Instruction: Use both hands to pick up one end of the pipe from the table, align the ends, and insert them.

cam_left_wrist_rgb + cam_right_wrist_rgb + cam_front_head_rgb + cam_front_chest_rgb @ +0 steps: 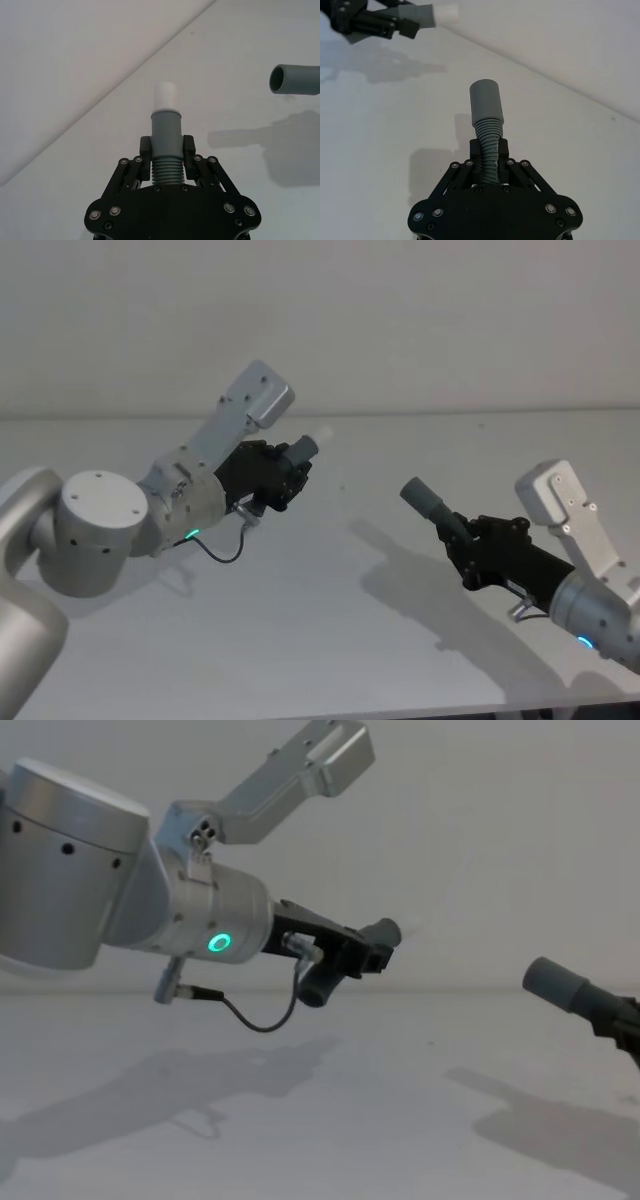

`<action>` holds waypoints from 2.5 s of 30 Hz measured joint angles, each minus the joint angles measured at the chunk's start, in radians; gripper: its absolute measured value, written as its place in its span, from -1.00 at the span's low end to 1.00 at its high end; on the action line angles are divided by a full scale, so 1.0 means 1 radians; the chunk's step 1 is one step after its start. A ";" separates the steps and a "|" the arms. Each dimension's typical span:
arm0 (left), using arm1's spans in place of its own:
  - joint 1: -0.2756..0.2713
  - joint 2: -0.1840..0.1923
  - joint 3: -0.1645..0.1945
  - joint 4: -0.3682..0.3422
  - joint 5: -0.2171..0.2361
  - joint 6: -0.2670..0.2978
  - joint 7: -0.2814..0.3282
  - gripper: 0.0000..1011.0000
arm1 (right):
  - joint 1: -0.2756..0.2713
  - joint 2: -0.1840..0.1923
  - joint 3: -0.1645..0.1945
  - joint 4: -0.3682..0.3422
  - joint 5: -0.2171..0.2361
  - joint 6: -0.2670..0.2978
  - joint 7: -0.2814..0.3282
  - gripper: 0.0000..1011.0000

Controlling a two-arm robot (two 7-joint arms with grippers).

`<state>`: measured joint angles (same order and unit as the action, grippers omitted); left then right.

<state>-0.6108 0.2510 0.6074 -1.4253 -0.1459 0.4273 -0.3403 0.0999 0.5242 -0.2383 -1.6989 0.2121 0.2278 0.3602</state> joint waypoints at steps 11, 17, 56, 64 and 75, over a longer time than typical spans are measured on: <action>-0.034 0.042 0.014 0.030 -0.028 -0.066 -0.146 -0.34 | -0.018 0.071 0.007 0.013 0.025 -0.131 0.106 -0.69; -0.060 0.058 0.028 0.055 -0.052 -0.100 -0.237 -0.34 | -0.015 0.100 0.005 0.026 0.042 -0.193 0.160 -0.68; -0.226 0.150 0.141 0.222 -0.152 -0.237 -0.718 -0.34 | 0.068 0.234 -0.084 0.101 0.098 -0.387 0.461 -0.68; -0.248 0.154 0.158 0.245 -0.173 -0.259 -0.783 -0.34 | 0.093 0.242 -0.102 0.126 0.099 -0.412 0.492 -0.69; -0.265 0.155 0.172 0.260 -0.192 -0.272 -0.833 -0.34 | 0.107 0.247 -0.112 0.139 0.101 -0.427 0.499 -0.69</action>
<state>-0.8763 0.4058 0.7794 -1.1648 -0.3375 0.1555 -1.1733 0.2069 0.7710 -0.3507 -1.5600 0.3128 -0.1989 0.8594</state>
